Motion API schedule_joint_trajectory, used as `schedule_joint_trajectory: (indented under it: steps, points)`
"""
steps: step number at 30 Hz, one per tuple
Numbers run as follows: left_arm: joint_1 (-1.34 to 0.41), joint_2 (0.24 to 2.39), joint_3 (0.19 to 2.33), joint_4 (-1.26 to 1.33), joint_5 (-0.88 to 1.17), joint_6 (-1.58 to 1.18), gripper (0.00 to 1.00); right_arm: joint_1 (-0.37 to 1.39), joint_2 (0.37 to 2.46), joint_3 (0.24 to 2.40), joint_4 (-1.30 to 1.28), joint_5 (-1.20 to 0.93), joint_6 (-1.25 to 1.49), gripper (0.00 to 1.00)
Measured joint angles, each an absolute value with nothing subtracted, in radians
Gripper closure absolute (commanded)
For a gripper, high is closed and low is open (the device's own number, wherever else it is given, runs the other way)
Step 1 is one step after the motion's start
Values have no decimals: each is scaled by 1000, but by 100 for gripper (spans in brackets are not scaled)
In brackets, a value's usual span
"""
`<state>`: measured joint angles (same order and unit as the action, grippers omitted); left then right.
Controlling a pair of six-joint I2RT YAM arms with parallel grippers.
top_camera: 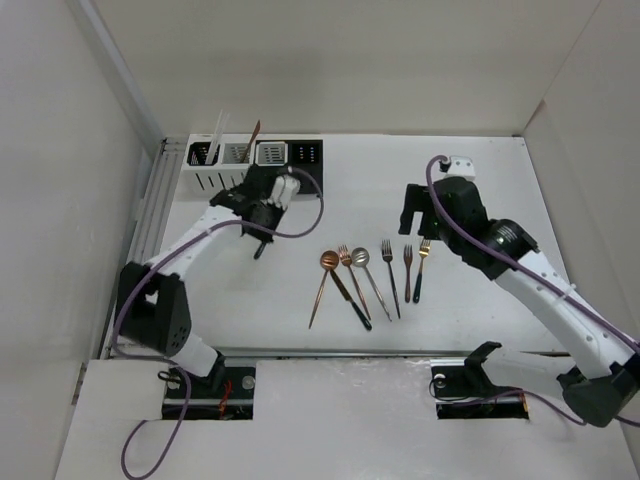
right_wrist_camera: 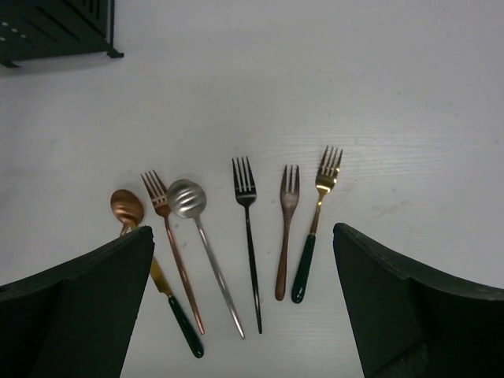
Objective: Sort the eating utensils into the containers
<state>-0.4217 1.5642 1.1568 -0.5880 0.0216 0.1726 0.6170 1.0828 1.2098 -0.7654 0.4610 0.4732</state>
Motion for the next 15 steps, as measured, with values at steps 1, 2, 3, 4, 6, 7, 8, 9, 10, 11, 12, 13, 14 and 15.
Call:
schedule_joint_trajectory:
  steps: [1,2,3,4,6,7,8,9,10,11,12,13,14,15]
  points:
    - [-406,1528,1186,-569,23,197,100,617,1109,1216,-744,444,458,0]
    - [-383,1491,1221,-538,25,220,100,617,1139,1227,-723,430,442,0]
    - [-362,1461,1258,-499,31,239,100,617,1169,1242,-706,415,427,0]
    - [-342,1435,1289,-450,36,255,100,617,1198,1259,-692,404,416,0]
    - [-296,1397,1321,-313,46,281,100,617,1259,1303,-658,380,385,0]
    - [-270,1387,1327,-229,55,291,100,617,1287,1325,-643,370,370,0]
    - [-247,1386,1329,-142,65,300,100,617,1313,1348,-631,360,356,0]
    - [-220,1397,1332,-54,77,310,100,617,1338,1373,-618,352,340,0]
    - [-195,1421,1343,24,91,317,100,617,1362,1399,-610,344,326,0]
    - [-173,1455,1356,94,107,322,100,617,1385,1423,-601,337,310,0]
    - [-152,1497,1375,148,122,325,100,617,1407,1447,-591,331,295,0]
    - [-131,1552,1407,200,141,328,100,617,1432,1473,-580,327,279,0]
    - [-113,1617,1444,249,156,331,100,617,1449,1489,-574,324,269,0]
    - [-98,1680,1479,287,169,332,100,617,1470,1511,-570,322,258,0]
